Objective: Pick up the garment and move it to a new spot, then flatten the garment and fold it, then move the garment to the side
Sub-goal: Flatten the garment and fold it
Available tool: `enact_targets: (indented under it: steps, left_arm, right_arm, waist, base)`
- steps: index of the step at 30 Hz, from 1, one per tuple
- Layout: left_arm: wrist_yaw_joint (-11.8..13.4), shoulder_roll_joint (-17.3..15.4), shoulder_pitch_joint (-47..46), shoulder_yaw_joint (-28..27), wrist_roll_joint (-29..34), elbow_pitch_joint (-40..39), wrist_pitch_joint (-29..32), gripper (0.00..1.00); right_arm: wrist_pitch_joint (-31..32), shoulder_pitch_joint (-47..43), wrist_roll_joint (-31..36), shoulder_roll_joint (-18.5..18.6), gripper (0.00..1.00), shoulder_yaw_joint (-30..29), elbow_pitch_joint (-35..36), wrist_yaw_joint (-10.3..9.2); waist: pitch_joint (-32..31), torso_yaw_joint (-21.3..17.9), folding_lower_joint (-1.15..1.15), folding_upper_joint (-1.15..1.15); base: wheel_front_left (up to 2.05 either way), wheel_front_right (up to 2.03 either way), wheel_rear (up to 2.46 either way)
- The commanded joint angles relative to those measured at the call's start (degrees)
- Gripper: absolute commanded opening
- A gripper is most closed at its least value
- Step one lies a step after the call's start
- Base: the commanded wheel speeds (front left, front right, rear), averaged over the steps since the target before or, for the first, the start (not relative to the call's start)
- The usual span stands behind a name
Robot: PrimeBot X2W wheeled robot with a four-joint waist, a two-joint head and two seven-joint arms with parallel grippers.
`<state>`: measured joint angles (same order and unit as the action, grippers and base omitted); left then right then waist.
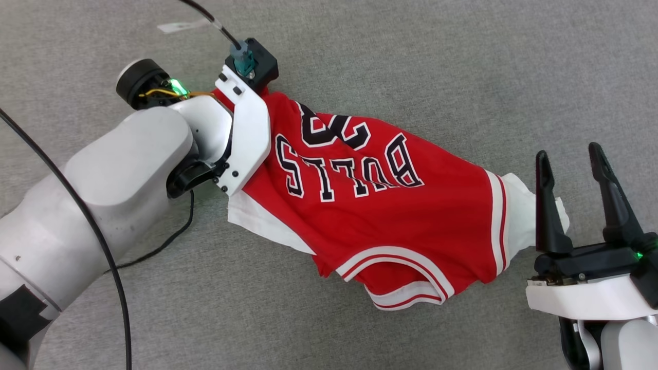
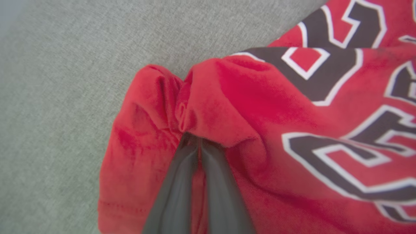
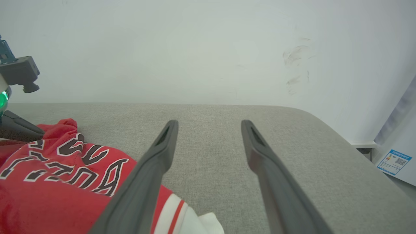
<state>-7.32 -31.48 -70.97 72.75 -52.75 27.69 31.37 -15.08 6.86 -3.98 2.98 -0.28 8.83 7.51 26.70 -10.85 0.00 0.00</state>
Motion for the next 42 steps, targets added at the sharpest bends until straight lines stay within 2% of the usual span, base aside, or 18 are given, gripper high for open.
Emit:
enact_targets:
  steps: [1,3,5,10,13,14,17,21,25,31,36,42]
  left_arm:
    - [-0.1,0.1,2.5,1.1,-0.3,0.6,0.7,0.0]
    - [-0.1,0.0,1.5,1.0,-0.7,0.9,-0.4,0.0]
    - [-0.1,0.2,-0.6,0.7,-1.2,1.0,-2.5,1.0]
    - [-0.1,-0.6,-3.4,0.6,-2.4,-0.8,-5.7,1.0]
    - [-0.1,-1.9,-3.8,0.6,-4.0,-3.4,-5.0,1.0]
    - [-0.1,-3.5,-3.3,0.6,-5.5,-8.0,-0.7,1.0]
    - [-0.1,-5.2,-2.3,0.6,-6.5,-13.0,4.7,1.0]
    - [-0.1,-6.5,0.1,0.6,-7.0,-19.5,12.0,1.0]
    - [-0.1,-7.2,2.5,0.6,-7.2,-23.4,16.8,1.0]
    - [-0.1,-6.2,4.9,0.6,-5.9,-23.9,20.3,1.0]
    - [-0.1,-5.4,5.6,0.6,-4.2,-21.7,20.8,1.0]
    - [-0.1,-5.9,6.6,0.7,-0.8,-19.8,23.5,1.0]
  right_arm:
    - [-0.1,0.1,0.1,-0.2,1.0,-0.2,0.1,-0.04]
    - [-0.1,-0.2,0.1,-0.2,1.0,-0.3,0.0,-0.04]
    - [-0.1,-0.5,0.2,-0.2,1.0,-0.3,-0.2,-0.04]
    - [-0.1,-1.5,0.2,-0.2,1.0,-0.1,-0.9,-0.04]
    - [-0.1,-2.5,0.1,-0.2,1.0,-0.3,-1.3,-0.04]
    - [-0.1,-3.3,-0.1,-0.2,1.0,-0.8,-1.4,-0.04]
    - [-0.1,-3.8,-0.3,-0.2,1.0,-1.0,-1.4,-0.04]
    - [-0.1,-3.5,-0.5,-0.2,1.0,-0.7,-1.3,-0.04]
    - [-0.1,-2.6,-0.2,-0.2,1.0,0.0,-1.0,-0.04]
    - [-0.1,-1.4,0.0,-0.2,1.0,0.3,-0.6,-0.04]
    - [-0.1,-0.7,-0.7,-0.2,1.0,0.6,-0.4,-0.04]
    - [-0.1,0.4,-1.3,-0.2,1.0,0.5,-0.1,-0.04]
  waist:
    - [-0.5,0.3,0.0,0.0]
    - [-1.3,0.8,0.0,0.0]
    - [-2.4,1.5,0.0,0.0]
    - [-5.8,3.3,0.0,0.0]
    - [-7.8,4.2,0.0,0.0]
    - [-9.3,5.2,0.0,0.0]
    - [-10.1,6.0,0.0,0.0]
    - [-10.2,6.5,0.0,0.0]
    - [-9.5,6.0,0.0,0.0]
    - [-7.5,4.5,0.0,0.0]
    - [-5.4,2.7,0.0,0.0]
    - [-2.8,1.0,0.0,0.0]
  base:
    - [0.0,0.0,0.0]
    - [0.0,0.0,0.0]
    - [0.0,0.0,0.0]
    - [0.0,0.0,0.0]
    - [0.0,0.0,0.0]
    - [0.0,0.0,0.0]
    - [0.0,0.0,0.0]
    - [0.0,0.0,0.0]
    - [0.0,0.0,0.0]
    - [0.0,0.0,0.0]
    - [0.0,0.0,0.0]
    - [0.0,0.0,0.0]
